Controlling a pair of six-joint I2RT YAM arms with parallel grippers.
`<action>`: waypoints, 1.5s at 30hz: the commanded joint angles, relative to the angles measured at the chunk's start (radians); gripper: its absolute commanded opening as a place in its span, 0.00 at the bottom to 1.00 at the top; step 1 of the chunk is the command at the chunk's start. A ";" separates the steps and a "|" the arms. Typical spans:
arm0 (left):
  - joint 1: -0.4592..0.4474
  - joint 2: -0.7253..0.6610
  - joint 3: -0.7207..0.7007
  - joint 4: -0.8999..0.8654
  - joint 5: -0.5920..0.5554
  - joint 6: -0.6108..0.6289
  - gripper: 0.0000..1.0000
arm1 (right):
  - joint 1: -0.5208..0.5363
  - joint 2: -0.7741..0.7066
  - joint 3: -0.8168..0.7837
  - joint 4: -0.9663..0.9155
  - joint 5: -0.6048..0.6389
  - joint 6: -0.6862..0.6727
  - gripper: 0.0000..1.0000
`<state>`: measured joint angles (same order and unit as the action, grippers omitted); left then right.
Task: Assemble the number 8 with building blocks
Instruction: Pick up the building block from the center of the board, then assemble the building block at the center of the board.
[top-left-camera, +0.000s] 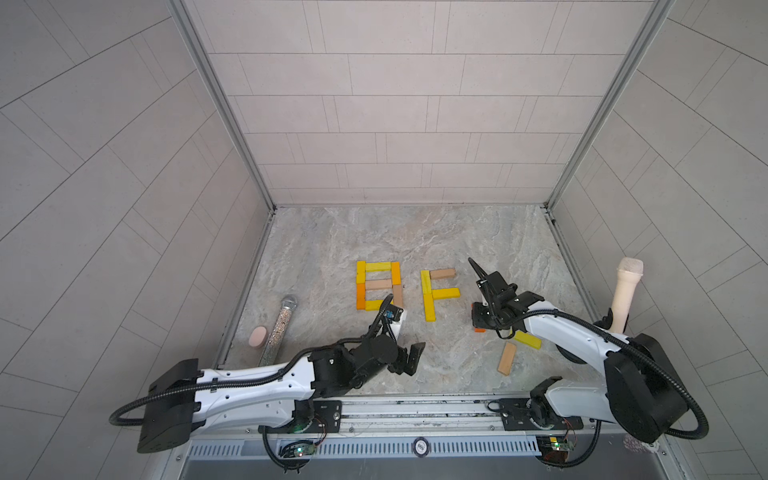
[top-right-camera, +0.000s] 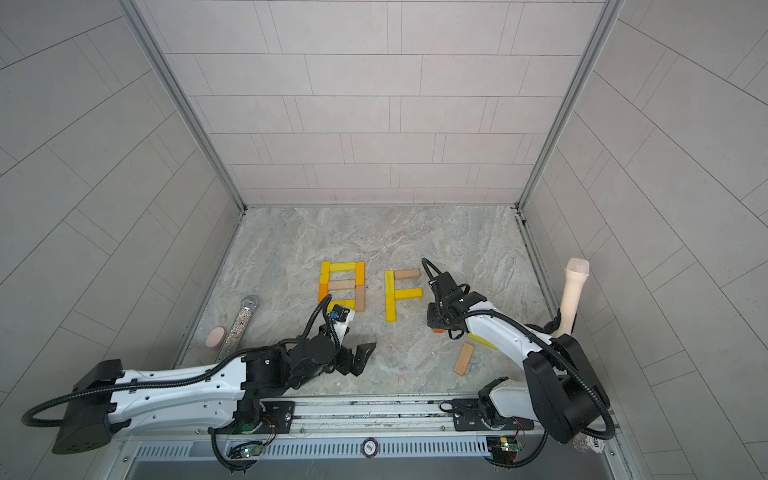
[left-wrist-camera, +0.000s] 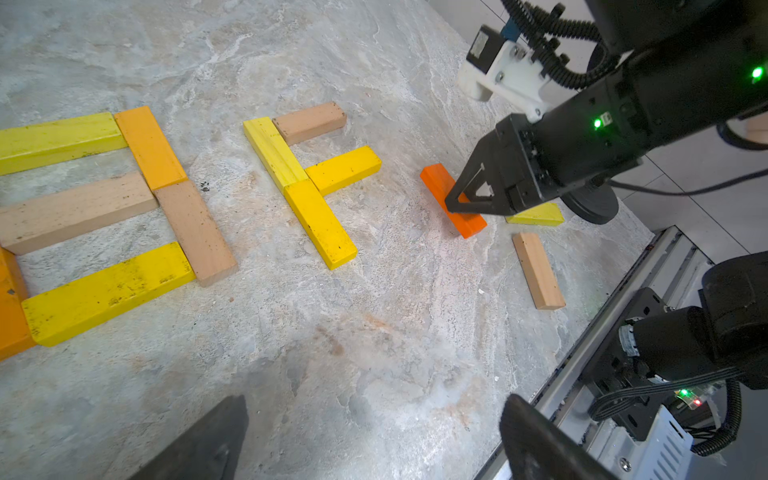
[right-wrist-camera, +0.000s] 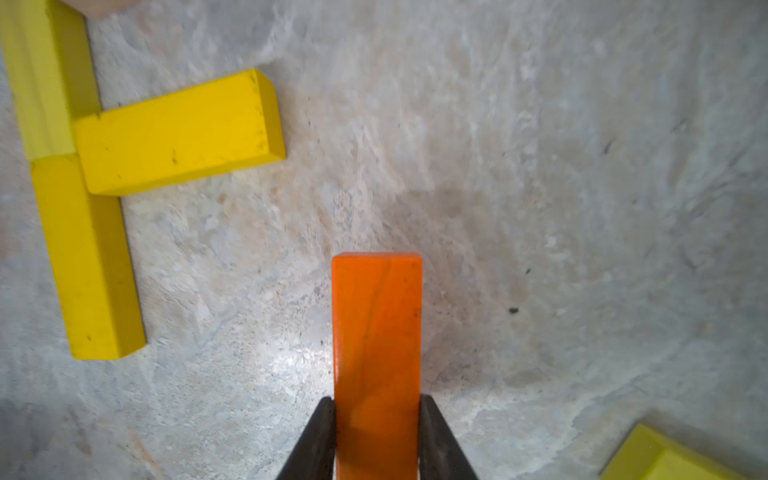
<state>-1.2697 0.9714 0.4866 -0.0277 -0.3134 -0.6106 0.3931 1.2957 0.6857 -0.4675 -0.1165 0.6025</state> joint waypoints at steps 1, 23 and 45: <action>0.003 0.023 0.037 0.033 -0.002 -0.006 1.00 | -0.044 0.028 0.045 0.014 -0.083 -0.085 0.32; 0.003 0.067 0.067 0.079 0.051 -0.014 1.00 | -0.112 0.431 0.400 0.011 -0.059 -0.225 0.32; 0.003 0.073 0.048 0.105 0.051 -0.023 1.00 | -0.112 0.491 0.485 -0.116 0.003 -0.251 0.31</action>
<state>-1.2697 1.0428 0.5343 0.0559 -0.2512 -0.6205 0.2848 1.7897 1.1713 -0.5373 -0.1204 0.3695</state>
